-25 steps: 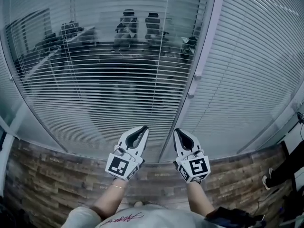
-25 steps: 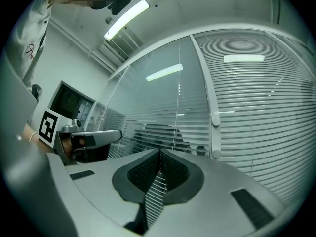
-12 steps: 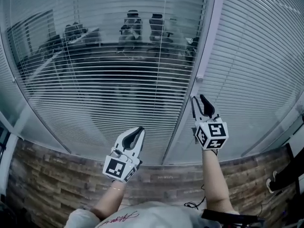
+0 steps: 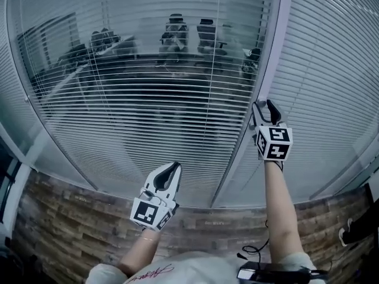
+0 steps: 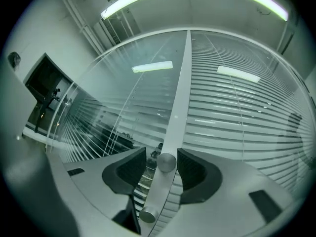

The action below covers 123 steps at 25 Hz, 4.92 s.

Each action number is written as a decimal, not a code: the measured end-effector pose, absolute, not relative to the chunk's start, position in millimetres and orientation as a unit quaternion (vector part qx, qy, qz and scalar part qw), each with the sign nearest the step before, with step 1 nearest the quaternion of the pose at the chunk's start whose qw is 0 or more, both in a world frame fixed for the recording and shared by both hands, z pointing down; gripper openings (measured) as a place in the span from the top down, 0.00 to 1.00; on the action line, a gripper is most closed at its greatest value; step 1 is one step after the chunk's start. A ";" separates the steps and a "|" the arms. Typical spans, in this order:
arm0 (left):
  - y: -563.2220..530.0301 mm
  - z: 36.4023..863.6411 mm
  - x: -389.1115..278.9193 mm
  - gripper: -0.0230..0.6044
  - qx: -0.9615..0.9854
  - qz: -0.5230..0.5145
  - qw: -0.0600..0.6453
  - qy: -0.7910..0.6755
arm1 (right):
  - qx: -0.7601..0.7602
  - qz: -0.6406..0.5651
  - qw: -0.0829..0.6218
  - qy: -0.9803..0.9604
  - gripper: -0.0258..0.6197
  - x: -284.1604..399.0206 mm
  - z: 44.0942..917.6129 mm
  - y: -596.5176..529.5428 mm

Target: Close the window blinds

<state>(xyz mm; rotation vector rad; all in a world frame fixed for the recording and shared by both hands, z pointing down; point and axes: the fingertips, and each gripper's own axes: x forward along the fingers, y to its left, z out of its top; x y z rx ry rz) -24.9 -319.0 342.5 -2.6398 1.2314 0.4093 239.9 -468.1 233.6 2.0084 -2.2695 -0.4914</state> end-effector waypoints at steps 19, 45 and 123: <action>-315.4 341.2 -23.4 0.92 -0.895 0.131 0.098 0.415 | 0.677 -0.209 0.087 -0.700 0.77 247.1 233.5 -478.5; -306.6 344.8 -12.3 0.92 -0.896 0.138 0.098 0.410 | 0.567 -0.430 0.383 -0.589 0.77 234.9 250.1 -480.9; -287.4 361.1 -5.6 0.92 -0.902 0.141 0.087 0.399 | 0.551 -0.453 0.389 -0.583 0.76 229.5 263.2 -476.9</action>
